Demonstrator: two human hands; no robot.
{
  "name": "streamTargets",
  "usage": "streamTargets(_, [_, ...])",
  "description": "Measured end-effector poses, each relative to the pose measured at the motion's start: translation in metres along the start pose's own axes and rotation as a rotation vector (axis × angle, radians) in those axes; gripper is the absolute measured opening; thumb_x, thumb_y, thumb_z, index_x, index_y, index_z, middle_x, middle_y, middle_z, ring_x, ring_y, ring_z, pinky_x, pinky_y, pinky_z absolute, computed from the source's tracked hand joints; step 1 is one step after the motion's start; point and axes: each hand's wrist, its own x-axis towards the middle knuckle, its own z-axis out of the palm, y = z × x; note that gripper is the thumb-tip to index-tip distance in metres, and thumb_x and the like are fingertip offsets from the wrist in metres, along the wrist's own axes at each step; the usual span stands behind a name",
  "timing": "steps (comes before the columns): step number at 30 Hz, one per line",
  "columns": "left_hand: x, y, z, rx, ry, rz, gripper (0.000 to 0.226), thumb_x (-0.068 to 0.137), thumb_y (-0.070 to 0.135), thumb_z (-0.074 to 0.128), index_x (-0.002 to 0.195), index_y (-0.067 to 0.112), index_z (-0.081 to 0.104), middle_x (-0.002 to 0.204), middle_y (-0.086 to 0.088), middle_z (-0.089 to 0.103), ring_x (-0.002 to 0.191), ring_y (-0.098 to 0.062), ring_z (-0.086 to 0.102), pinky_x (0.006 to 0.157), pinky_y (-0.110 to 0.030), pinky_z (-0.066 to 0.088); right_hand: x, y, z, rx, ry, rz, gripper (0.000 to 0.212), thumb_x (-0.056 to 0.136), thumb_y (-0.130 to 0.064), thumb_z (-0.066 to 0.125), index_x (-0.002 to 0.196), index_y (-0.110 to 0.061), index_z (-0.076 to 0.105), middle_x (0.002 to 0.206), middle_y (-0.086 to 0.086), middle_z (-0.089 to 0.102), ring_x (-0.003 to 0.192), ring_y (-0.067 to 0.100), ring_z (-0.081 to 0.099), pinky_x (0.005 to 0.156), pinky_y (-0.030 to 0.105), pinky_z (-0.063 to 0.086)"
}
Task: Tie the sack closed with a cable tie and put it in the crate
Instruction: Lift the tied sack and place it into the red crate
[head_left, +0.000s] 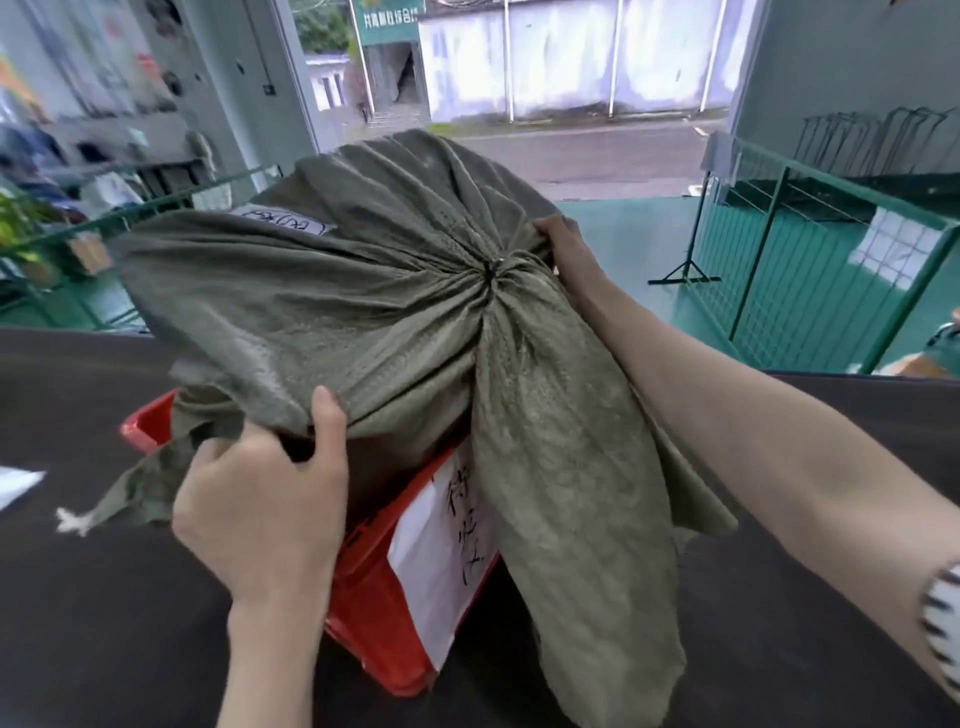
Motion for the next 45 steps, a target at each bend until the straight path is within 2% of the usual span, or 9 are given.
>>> streamTargets(6, [0.001,0.005,-0.007,0.081,-0.066,0.074,0.069,0.092,0.047,0.044,0.058,-0.012,0.054,0.052,-0.033,0.052,0.048,-0.045,0.054,0.054,-0.036,0.03,0.011,0.004,0.003,-0.173,-0.037,-0.005,0.018,0.093,-0.018,0.052,0.103,-0.011,0.04,0.074,-0.004,0.045,0.063,0.004,0.045,0.045,0.008,0.036])
streamTargets(9, [-0.004,0.001,-0.004,0.1,-0.143,0.052,0.068,0.091,0.048,0.048,0.059,-0.011,0.055,0.052,-0.034,0.052,0.05,-0.049,0.056,0.056,-0.038,0.033,0.017,0.008,0.01,-0.361,-0.16,0.039,0.032,0.09,-0.023,0.057,0.117,-0.015,0.043,0.093,-0.003,0.051,0.087,0.014,0.05,0.07,0.017,0.041])
streamTargets(12, [-0.007,-0.008,0.01,0.184,-0.379,-0.039,0.058,0.089,0.056,0.05,0.084,0.001,0.071,0.079,-0.034,0.063,0.077,-0.051,0.061,0.067,-0.044,0.043,0.013,0.019,0.016,-0.666,-0.364,0.088,0.057,0.088,-0.022,0.058,0.141,-0.014,0.038,0.129,0.004,0.048,0.111,0.02,0.048,0.092,0.025,0.037])
streamTargets(15, [-0.008,-0.009,0.021,0.248,-0.578,-0.061,0.038,0.089,0.052,0.052,0.106,0.024,0.071,0.105,-0.021,0.067,0.1,-0.043,0.061,0.081,-0.04,0.046,0.005,0.031,0.022,-0.782,-0.493,0.121,0.054,0.086,-0.017,0.061,0.138,-0.01,0.046,0.138,0.008,0.05,0.119,0.022,0.051,0.102,0.032,0.041])
streamTargets(21, [0.005,-0.007,0.032,0.071,-0.582,-0.049,0.029,0.09,0.043,0.053,0.108,0.028,0.069,0.105,-0.022,0.067,0.099,-0.044,0.061,0.081,-0.041,0.046,-0.001,0.032,0.006,-0.873,-0.41,0.035,0.023,0.084,-0.02,0.062,0.104,-0.01,0.069,0.114,0.012,0.066,0.111,0.027,0.058,0.091,0.033,0.043])
streamTargets(25, [0.004,0.001,0.036,-0.028,-0.602,-0.012,0.025,0.09,0.039,0.054,0.107,0.029,0.069,0.107,-0.014,0.07,0.103,-0.04,0.061,0.083,-0.04,0.046,-0.013,0.024,-0.007,-0.897,-0.33,-0.059,0.025,0.086,-0.022,0.06,0.107,-0.013,0.069,0.109,0.006,0.067,0.103,0.021,0.058,0.073,0.018,0.039])
streamTargets(31, [-0.015,0.03,0.046,-0.264,-0.577,0.171,0.031,0.089,0.028,0.057,0.118,0.019,0.064,0.116,-0.004,0.069,0.11,-0.025,0.062,0.094,-0.039,0.048,-0.035,0.033,-0.044,-0.898,-0.301,-0.1,0.055,0.087,-0.03,0.064,0.135,-0.012,0.046,0.131,0.01,0.054,0.115,0.024,0.052,0.09,0.026,0.035])
streamTargets(39, [-0.075,0.057,0.057,-0.347,-0.682,0.203,0.043,0.091,0.029,0.056,0.131,0.015,0.05,0.13,-0.001,0.057,0.121,-0.02,0.052,0.101,-0.028,0.035,-0.074,0.074,-0.093,-0.569,-0.425,0.22,0.1,0.069,-0.043,0.076,0.149,-0.029,0.018,0.153,0.006,0.031,0.136,0.021,0.036,0.116,0.039,0.025])
streamTargets(45, [-0.119,0.04,0.09,-0.446,-0.977,-0.036,0.082,0.086,0.049,0.059,0.15,0.015,0.021,0.152,-0.006,0.034,0.14,-0.019,0.032,0.116,-0.035,0.026,-0.106,0.088,-0.105,-0.442,-0.4,0.342,0.051,0.083,-0.005,0.064,0.128,-0.014,0.043,0.104,0.008,0.06,0.092,0.018,0.061,0.08,0.033,0.053])
